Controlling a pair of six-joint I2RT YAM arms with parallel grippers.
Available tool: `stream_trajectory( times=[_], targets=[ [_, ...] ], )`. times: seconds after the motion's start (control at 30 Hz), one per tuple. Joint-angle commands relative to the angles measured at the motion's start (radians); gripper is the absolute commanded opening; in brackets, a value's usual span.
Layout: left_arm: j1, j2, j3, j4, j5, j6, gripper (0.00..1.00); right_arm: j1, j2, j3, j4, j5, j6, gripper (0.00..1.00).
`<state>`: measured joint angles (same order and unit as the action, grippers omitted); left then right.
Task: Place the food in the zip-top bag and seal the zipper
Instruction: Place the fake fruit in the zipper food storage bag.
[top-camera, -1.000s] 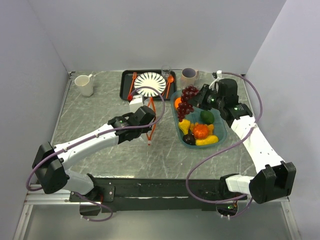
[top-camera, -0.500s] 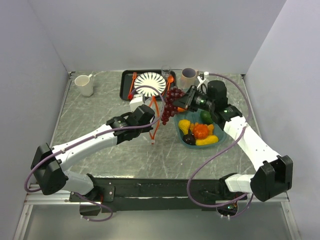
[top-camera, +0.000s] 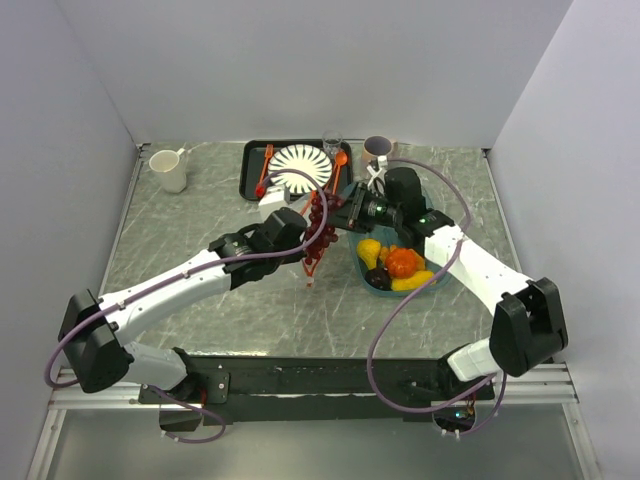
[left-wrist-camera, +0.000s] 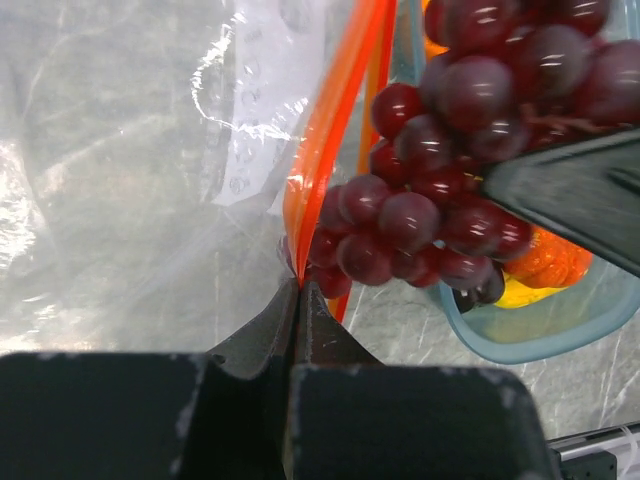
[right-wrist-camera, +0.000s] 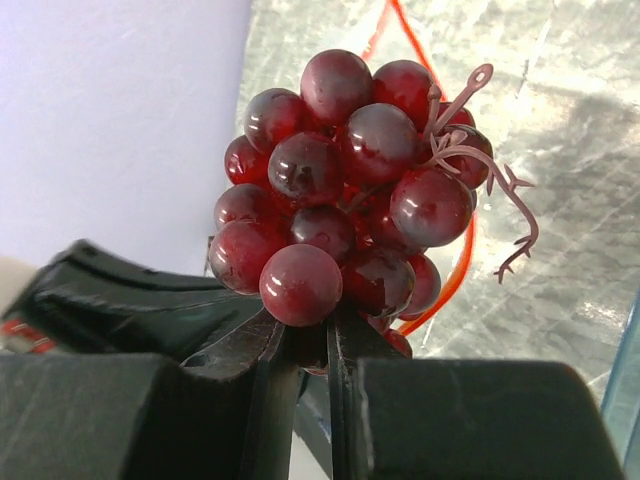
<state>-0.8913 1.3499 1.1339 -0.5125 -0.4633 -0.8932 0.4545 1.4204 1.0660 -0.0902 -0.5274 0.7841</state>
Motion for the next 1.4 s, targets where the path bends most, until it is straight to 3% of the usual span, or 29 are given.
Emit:
stream_trajectory(
  times=[0.0,0.7,1.2,1.37],
  targets=[
    [0.002,-0.043,0.014,0.034,-0.001,0.000,0.01,0.019,0.018,0.006,0.026,0.006,-0.043,0.04],
    [0.002,-0.008,0.067,-0.106,-0.127,-0.104,0.01,0.135,0.009,0.006,-0.135,0.210,-0.155,0.02],
    [0.003,0.026,0.102,-0.144,-0.141,-0.150,0.01,0.196,0.002,-0.031,-0.071,0.198,-0.155,0.00],
    [0.003,0.025,0.102,-0.136,-0.137,-0.159,0.01,0.216,0.049,0.015,-0.121,0.182,-0.197,0.00]
  ],
)
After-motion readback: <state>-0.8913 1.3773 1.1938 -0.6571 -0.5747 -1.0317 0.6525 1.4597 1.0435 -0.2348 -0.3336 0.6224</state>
